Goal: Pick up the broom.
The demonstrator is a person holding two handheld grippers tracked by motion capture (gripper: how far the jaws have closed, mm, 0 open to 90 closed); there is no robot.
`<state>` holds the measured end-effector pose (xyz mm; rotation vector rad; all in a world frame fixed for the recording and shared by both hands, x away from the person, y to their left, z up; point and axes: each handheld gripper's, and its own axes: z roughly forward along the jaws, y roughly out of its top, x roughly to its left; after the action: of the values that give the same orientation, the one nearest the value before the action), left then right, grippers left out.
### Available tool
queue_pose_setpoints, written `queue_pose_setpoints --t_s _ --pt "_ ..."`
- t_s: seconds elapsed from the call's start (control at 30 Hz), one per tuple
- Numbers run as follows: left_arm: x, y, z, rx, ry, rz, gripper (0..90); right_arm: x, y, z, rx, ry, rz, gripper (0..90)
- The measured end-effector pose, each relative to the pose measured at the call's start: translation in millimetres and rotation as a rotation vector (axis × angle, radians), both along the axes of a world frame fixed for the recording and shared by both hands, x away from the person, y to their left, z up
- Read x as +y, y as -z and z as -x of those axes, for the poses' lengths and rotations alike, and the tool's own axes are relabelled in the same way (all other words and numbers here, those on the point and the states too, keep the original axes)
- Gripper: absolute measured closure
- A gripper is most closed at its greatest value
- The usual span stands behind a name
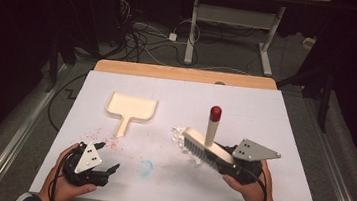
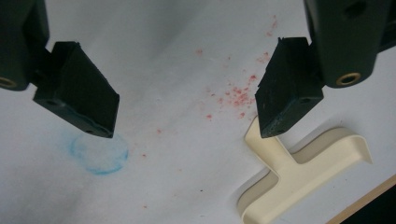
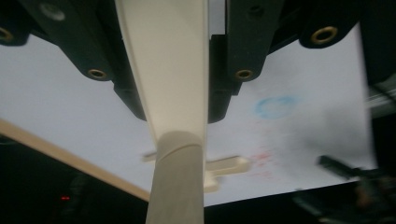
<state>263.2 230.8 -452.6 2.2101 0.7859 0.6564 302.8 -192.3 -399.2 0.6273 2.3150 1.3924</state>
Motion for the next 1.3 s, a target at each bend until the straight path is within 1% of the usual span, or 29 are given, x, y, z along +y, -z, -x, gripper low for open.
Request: queue_pose_setpoints --t_s 0.1,0.17,0.23,0.3,0.4,0.47,0.57,0.63,0.67,0.77,0.8,0.83,0.87,1.0,1.03,1.07,1.17,1.23,1.3 --pt "0.0 -1.2 0.1 -0.002 0.000 0.002 20.6 5.1 11.3 0.9 0.029 -0.078 -0.001 67.5" --pt "-0.5 -1.5 0.4 -0.003 0.005 0.007 20.6 10.5 20.5 -3.4 0.042 -0.116 0.002 67.5" --pt "-1.2 -0.8 0.1 -0.003 0.009 0.003 20.7 15.5 30.1 -9.6 0.050 -0.179 0.010 67.5" --pt "-1.4 -0.1 -1.1 0.007 0.011 -0.001 20.6 20.6 39.3 -17.4 0.059 -0.208 0.029 67.5" --pt "-1.8 0.4 -2.8 0.013 0.013 0.005 20.7 23.1 49.0 -32.0 0.054 -0.243 0.017 67.6" --pt "-2.3 1.0 -3.1 0.015 0.013 0.005 20.7 23.1 50.8 -43.3 0.040 -0.260 0.015 67.6" --pt "-3.1 1.8 -3.8 0.019 0.007 -0.004 20.6 22.8 52.0 -60.4 0.020 -0.268 0.014 67.5" --pt "-4.0 2.5 -4.6 0.023 -0.003 -0.009 20.7 23.7 52.1 -69.6 0.014 -0.264 0.014 67.5" --pt "-4.0 2.6 -5.4 0.013 0.001 -0.014 20.7 24.6 51.6 -73.0 0.008 -0.256 0.015 67.5" --pt "-4.2 3.5 -5.7 0.020 -0.003 -0.016 20.7 26.3 49.5 -80.4 -0.009 -0.228 0.007 67.6" --pt "-4.6 4.1 -5.2 0.033 -0.010 -0.014 20.7 25.9 48.5 -82.0 -0.008 -0.220 -0.001 67.6" --pt "-4.5 4.2 -5.2 0.034 -0.012 -0.017 20.7 24.9 47.7 -82.8 0.001 -0.220 -0.019 67.5" --pt "-4.1 4.0 -5.5 0.024 -0.008 -0.021 20.7 24.1 46.8 -82.6 -0.001 -0.218 -0.025 67.5" --pt "-3.3 3.6 -4.9 0.020 -0.013 -0.020 20.7 20.6 40.5 -77.5 -0.007 -0.181 -0.026 67.5" --pt "-3.3 3.4 -4.6 0.017 -0.014 -0.020 20.7 19.3 38.2 -75.4 -0.006 -0.167 -0.031 67.5" --pt "-3.3 3.2 -4.4 0.016 -0.014 -0.021 20.8 17.8 35.4 -73.5 -0.006 -0.165 -0.040 67.5" --pt "-3.6 3.8 -4.3 0.010 -0.028 -0.046 20.7 13.1 23.8 -65.8 -0.031 -0.135 -0.052 67.5" --pt "-2.0 3.8 -4.6 0.013 -0.032 -0.042 20.7 8.8 14.3 -60.5 -0.059 -0.101 -0.054 67.5" --pt "-0.6 3.3 -4.8 0.011 -0.038 -0.037 20.7 3.1 6.1 -55.9 -0.074 -0.062 -0.076 67.5"
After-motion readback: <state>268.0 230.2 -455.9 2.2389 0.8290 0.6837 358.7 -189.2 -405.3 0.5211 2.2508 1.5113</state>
